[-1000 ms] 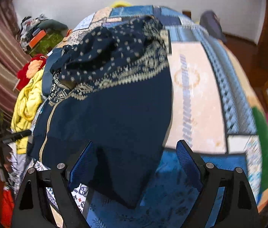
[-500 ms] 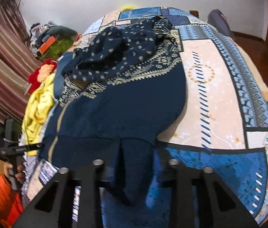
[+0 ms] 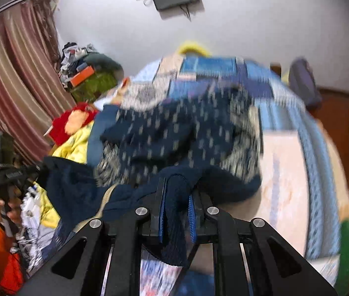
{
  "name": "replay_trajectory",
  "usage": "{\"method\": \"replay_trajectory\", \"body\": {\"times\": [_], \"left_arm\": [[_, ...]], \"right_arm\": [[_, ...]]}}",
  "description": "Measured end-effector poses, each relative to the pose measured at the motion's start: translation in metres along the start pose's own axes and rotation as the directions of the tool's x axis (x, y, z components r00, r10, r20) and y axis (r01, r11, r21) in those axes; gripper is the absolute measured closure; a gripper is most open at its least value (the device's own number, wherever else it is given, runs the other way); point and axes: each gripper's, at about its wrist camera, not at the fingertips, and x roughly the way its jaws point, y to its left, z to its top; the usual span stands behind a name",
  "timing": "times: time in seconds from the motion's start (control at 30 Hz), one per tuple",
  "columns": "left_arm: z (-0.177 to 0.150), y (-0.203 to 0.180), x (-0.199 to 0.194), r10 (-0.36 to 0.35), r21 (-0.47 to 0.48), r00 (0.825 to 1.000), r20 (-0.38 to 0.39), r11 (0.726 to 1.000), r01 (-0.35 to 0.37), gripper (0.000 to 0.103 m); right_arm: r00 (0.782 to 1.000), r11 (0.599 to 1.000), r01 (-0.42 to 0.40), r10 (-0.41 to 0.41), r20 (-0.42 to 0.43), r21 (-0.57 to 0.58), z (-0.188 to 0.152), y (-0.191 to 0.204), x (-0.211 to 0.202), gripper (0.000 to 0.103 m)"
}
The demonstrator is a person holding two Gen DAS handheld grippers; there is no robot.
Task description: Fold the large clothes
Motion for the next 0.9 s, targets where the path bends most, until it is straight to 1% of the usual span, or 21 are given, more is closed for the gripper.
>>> {"method": "replay_trajectory", "body": {"times": [0.03, 0.07, 0.17, 0.27, 0.33, 0.37, 0.47, 0.57, 0.6, 0.67, 0.7, 0.73, 0.8, 0.87, 0.9], "left_arm": [[0.014, 0.0, 0.001, 0.011, 0.014, 1.0, 0.021, 1.0, -0.012, 0.091], [0.031, -0.001, 0.008, 0.04, 0.03, 0.998, 0.047, 0.999, -0.041, 0.091], [0.059, 0.011, 0.026, 0.064, 0.013, 0.996, 0.066, 0.998, -0.065, 0.091], [0.084, 0.03, 0.056, 0.115, -0.018, 0.99, 0.078, 0.993, -0.114, 0.091], [0.099, 0.049, 0.086, 0.162, -0.055, 0.985, 0.062, 0.986, -0.159, 0.091], [0.104, 0.053, 0.093, 0.172, -0.068, 0.984, 0.054, 0.983, -0.168, 0.091], [0.111, 0.08, 0.138, 0.213, -0.118, 0.977, 0.012, 0.97, -0.211, 0.091], [0.11, 0.103, 0.179, 0.258, -0.147, 0.965, -0.044, 0.954, -0.262, 0.09], [0.109, 0.111, 0.192, 0.262, -0.161, 0.963, -0.067, 0.95, -0.269, 0.09], [0.105, 0.125, 0.212, 0.265, -0.185, 0.959, -0.102, 0.942, -0.281, 0.09], [0.103, 0.128, 0.218, 0.273, -0.19, 0.955, -0.115, 0.938, -0.291, 0.09], [0.102, 0.131, 0.223, 0.283, -0.19, 0.95, -0.134, 0.933, -0.305, 0.086], [0.101, 0.132, 0.227, 0.289, -0.175, 0.943, -0.165, 0.932, -0.316, 0.086], [0.103, 0.124, 0.224, 0.307, -0.129, 0.936, -0.173, 0.935, -0.331, 0.086], [0.105, 0.114, 0.218, 0.334, -0.082, 0.927, -0.171, 0.933, -0.351, 0.086]], "right_arm": [[1.0, 1.0, 0.009, -0.009, 0.018, -0.002, 0.013, -0.001, 0.002, 0.091], [0.999, 1.0, 0.015, -0.015, 0.03, -0.001, 0.023, -0.003, 0.004, 0.091], [0.997, 0.999, 0.047, -0.048, 0.065, 0.018, 0.065, -0.016, 0.023, 0.091], [0.995, 0.996, 0.074, -0.077, 0.065, 0.05, 0.099, -0.032, 0.052, 0.091], [0.994, 0.993, 0.093, -0.097, 0.05, 0.074, 0.121, -0.044, 0.081, 0.091], [0.994, 0.991, 0.094, -0.098, 0.041, 0.092, 0.13, -0.051, 0.095, 0.091], [0.993, 0.985, 0.113, -0.116, 0.021, 0.128, 0.152, -0.068, 0.138, 0.091], [0.988, 0.98, 0.156, -0.155, -0.013, 0.126, 0.163, -0.08, 0.182, 0.091], [0.985, 0.977, 0.172, -0.17, -0.026, 0.124, 0.164, -0.084, 0.194, 0.091], [0.975, 0.968, 0.222, -0.217, -0.051, 0.118, 0.164, -0.095, 0.218, 0.091], [0.966, 0.959, 0.257, -0.251, -0.058, 0.119, 0.162, -0.102, 0.226, 0.091], [0.957, 0.95, 0.289, -0.284, -0.058, 0.116, 0.16, -0.108, 0.229, 0.091], [0.944, 0.939, 0.329, -0.325, -0.059, 0.102, 0.157, -0.12, 0.23, 0.091], [0.945, 0.94, 0.326, -0.322, -0.051, 0.096, 0.156, -0.126, 0.223, 0.091], [0.949, 0.945, 0.316, -0.313, -0.042, 0.089, 0.155, -0.127, 0.217, 0.091]]}}
